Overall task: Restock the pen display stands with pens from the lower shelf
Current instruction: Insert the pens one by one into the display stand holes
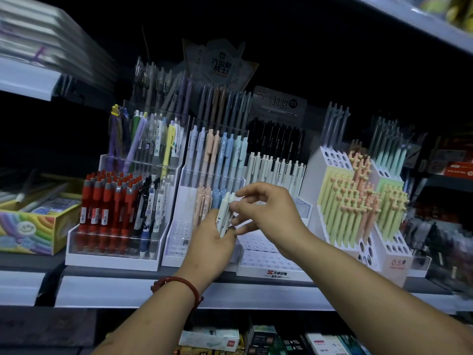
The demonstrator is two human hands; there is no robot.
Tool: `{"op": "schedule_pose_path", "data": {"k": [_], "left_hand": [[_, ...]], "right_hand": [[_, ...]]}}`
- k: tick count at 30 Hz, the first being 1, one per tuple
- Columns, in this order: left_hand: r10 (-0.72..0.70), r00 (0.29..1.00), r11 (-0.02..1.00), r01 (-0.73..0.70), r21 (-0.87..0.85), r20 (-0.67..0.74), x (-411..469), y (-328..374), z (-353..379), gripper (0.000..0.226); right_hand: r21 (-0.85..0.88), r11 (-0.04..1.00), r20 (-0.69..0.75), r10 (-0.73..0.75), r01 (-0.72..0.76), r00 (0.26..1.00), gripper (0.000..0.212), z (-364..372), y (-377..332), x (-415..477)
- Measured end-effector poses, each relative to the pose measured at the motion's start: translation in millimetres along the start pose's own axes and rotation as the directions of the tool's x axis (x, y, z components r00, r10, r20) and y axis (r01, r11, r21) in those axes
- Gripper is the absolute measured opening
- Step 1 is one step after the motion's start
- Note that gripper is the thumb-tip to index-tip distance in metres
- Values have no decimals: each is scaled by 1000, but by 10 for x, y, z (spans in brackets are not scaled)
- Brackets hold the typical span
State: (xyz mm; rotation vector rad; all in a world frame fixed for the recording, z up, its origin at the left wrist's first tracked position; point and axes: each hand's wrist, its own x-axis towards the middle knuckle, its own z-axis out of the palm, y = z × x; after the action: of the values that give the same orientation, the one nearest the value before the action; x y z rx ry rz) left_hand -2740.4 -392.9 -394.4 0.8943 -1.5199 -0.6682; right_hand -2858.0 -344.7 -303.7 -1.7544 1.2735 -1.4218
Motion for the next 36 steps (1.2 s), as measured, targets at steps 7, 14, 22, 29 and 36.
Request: {"op": "schedule_pose_path", "data": {"k": [7, 14, 22, 29, 36], "left_hand": [[13, 1000, 999, -13, 34, 9, -13, -19, 2, 14], [-42, 999, 998, 40, 58, 35, -27, -26, 8, 30], [-64, 997, 995, 61, 78, 42, -8, -81, 13, 34], [-43, 999, 999, 43, 11, 9, -11, -178, -2, 10], [-104, 993, 981, 112, -157, 62, 31, -344, -1, 9]], "right_hand": [[3, 998, 4, 70, -70, 998, 13, 2, 63, 28], [-124, 984, -11, 126, -126, 992, 13, 19, 112, 45], [-106, 965, 70, 247, -239, 967, 8, -15, 88, 40], [93, 996, -351, 22, 11, 936, 7, -530, -243, 513], [-333, 941, -477, -215, 51, 852, 14, -756, -69, 973]]}}
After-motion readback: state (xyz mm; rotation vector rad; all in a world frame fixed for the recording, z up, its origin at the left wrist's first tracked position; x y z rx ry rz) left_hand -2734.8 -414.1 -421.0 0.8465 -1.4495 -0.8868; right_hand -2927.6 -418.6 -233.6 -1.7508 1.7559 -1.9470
